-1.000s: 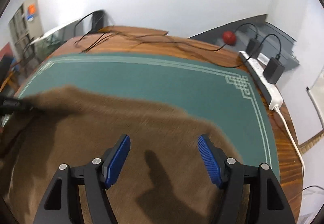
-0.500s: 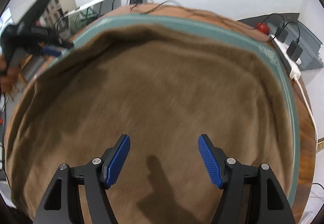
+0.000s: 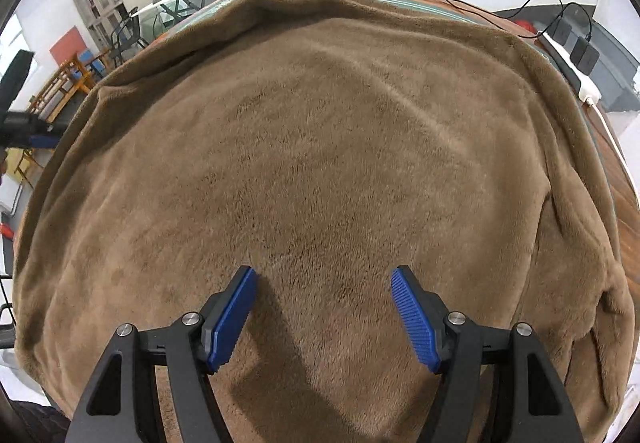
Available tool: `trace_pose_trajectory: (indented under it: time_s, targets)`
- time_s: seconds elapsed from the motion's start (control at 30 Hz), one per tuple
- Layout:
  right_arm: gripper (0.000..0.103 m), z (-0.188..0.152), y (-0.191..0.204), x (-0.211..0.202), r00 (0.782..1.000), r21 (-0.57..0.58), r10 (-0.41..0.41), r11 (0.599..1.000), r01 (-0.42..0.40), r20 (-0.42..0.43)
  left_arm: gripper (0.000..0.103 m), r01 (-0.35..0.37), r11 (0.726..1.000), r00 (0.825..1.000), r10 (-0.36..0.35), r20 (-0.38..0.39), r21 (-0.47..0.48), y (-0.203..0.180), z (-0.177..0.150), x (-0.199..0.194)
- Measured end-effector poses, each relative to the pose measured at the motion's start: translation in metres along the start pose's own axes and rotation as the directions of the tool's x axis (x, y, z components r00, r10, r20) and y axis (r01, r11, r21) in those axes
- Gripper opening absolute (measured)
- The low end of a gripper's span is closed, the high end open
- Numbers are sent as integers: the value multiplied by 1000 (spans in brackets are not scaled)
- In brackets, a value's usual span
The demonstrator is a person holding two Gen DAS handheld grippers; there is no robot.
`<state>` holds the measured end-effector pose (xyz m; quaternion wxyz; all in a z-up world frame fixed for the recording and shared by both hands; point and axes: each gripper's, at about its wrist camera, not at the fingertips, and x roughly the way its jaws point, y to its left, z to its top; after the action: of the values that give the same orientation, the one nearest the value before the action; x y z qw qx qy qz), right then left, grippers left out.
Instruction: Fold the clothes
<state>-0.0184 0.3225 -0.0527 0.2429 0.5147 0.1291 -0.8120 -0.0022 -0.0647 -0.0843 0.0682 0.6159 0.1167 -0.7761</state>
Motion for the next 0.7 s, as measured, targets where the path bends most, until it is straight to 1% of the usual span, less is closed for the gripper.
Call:
trace_pose_trajectory:
  time_s: [0.03, 0.13, 0.2, 0.3, 0.37, 0.4, 0.47, 0.53, 0.6, 0.67, 0.7]
  targets:
    - [76, -1, 0, 1, 1000, 1, -3, 1000, 3, 2, 78, -22, 999, 1000, 22, 4, 25, -5, -5, 2]
    - [78, -3, 5, 1, 1000, -4, -13, 1000, 13, 9, 78, -94, 995, 996, 94, 11, 43, -12, -10, 13]
    - [78, -5, 8, 1, 1000, -11, -21, 1000, 21, 12, 71, -55, 998, 998, 55, 6, 15, -11, -10, 12]
    - [79, -4, 9, 0, 1000, -7, -25, 1000, 25, 15, 71, 31, 999, 999, -31, 14, -6, -8, -11, 0]
    - [79, -5, 10, 0, 999, -4, -27, 1000, 27, 17, 71, 97, 995, 995, -96, 23, -15, -5, -13, -9]
    - [80, -6, 11, 0, 999, -4, -30, 1000, 30, 18, 71, 120, 993, 993, -119, 25, -4, -5, -14, -13]
    - [81, -6, 13, 1, 999, -7, -36, 999, 36, 18, 71, 115, 993, 993, -115, 27, 30, -8, -19, -17]
    - [83, -6, 16, 2, 999, -9, -41, 999, 42, 20, 71, 94, 994, 995, -95, 18, 56, -10, -23, -13]
    - [85, -5, 18, 3, 999, -8, -45, 999, 45, 21, 71, 70, 996, 997, -70, 9, 62, -7, -28, -5]
    - [86, -5, 20, 3, 999, -6, -45, 999, 45, 22, 69, 70, 997, 997, -70, -14, 43, -6, -28, 6]
    - [86, -4, 20, 3, 999, -6, -45, 999, 45, 22, 55, 72, 997, 997, -71, -27, 33, -6, -28, 12]
